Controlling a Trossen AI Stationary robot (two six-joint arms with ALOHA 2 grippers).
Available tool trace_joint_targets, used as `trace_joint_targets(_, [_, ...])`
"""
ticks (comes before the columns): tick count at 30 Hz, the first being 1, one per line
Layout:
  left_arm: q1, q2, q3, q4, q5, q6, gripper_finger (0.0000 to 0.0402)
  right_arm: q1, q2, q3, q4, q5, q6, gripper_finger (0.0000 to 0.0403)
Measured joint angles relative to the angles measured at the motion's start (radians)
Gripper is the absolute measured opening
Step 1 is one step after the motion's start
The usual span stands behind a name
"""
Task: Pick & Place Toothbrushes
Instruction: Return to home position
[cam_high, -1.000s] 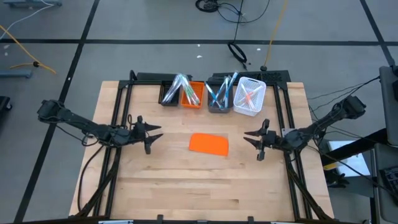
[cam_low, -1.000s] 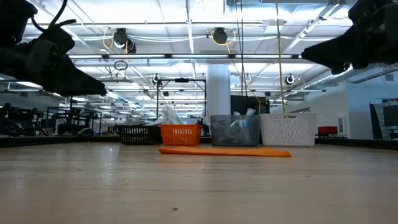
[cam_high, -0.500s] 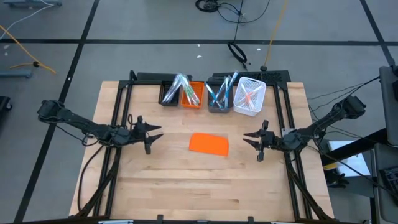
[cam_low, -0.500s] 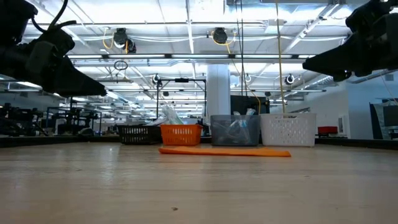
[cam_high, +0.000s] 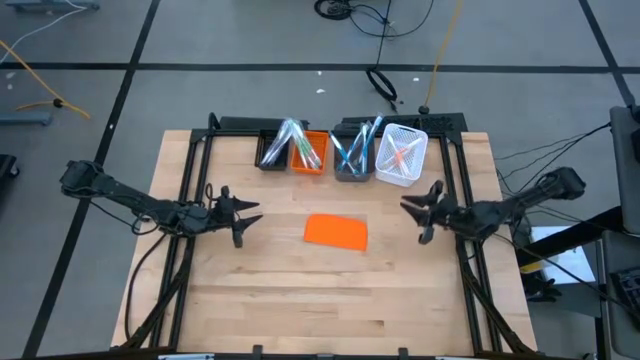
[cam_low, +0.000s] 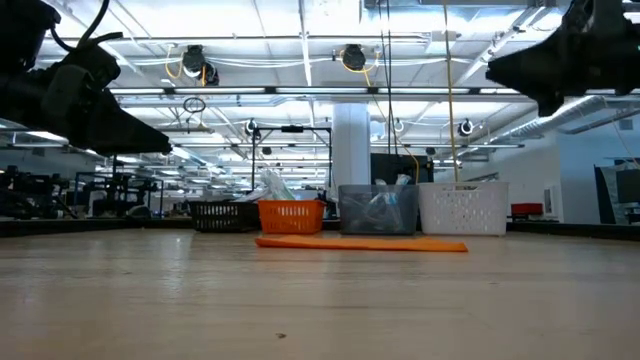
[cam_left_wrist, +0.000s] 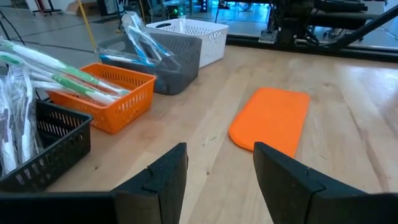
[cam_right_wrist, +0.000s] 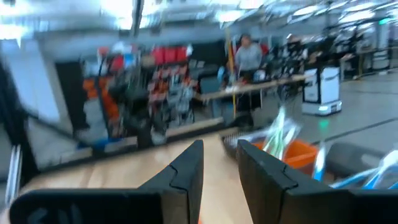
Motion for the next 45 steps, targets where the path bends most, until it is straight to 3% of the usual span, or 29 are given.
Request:
trace_joint_targets(16, [0.000, 0.000, 0.000, 0.000, 0.000, -0.001, 0.0186, -0.123, -0.378, -0.001, 0.002, 0.001, 0.000, 0.0089])
trace_joint_targets(45, [0.000, 0.000, 0.000, 0.000, 0.000, -0.001, 0.0186, -0.126, -0.384, -0.001, 0.000, 0.000, 0.000, 0.0089])
